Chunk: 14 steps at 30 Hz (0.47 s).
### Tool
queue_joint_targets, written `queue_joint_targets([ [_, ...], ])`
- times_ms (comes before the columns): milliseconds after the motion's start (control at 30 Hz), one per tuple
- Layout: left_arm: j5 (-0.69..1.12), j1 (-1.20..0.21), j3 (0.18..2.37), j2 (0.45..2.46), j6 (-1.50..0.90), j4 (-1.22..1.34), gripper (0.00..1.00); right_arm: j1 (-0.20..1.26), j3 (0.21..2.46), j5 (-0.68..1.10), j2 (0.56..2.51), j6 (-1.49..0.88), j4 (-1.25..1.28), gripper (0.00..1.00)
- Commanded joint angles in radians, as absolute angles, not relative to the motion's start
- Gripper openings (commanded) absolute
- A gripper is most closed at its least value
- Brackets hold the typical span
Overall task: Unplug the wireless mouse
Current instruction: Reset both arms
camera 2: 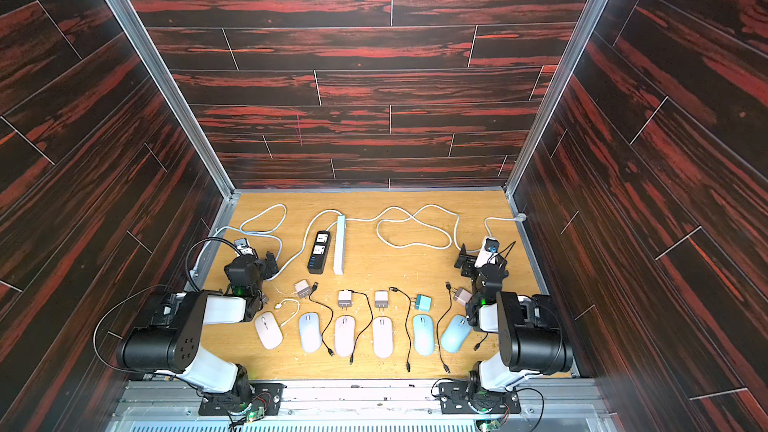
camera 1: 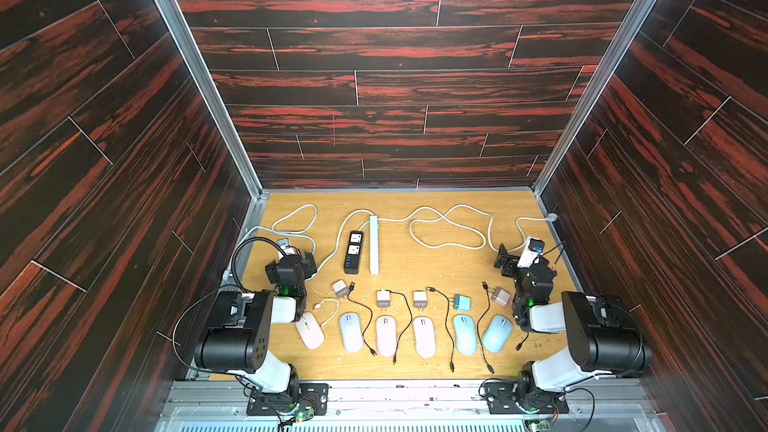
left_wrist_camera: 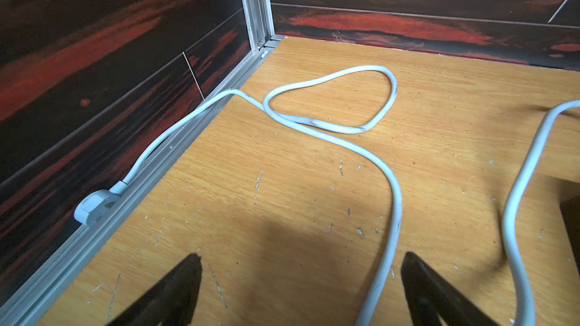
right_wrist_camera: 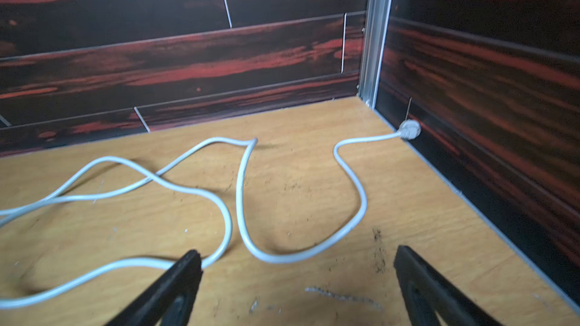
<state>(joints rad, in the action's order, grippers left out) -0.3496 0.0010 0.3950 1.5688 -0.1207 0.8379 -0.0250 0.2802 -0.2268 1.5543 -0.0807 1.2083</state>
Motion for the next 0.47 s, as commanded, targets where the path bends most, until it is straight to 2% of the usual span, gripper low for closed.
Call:
queue_joint_targets([
  [0,-0.348,0.006,0.413,1.539,-0.121,0.840,1.00,-0.007,0.279,-0.305,1.570,-0.058,1.214,0.98],
  [233,-0.348,0.005,0.413,1.540,-0.120,0.839,1.00,-0.007,0.283,-0.302,1.571,-0.058,1.208,0.98],
  [333,-0.348,0.006,0.413,1.540,-0.121,0.839,1.00,-0.053,0.307,-0.204,1.565,-0.086,1.143,0.98],
  [433,-0.347,0.006,0.412,1.540,-0.121,0.839,1.00,-0.052,0.293,-0.205,1.561,-0.082,1.167,0.98],
])
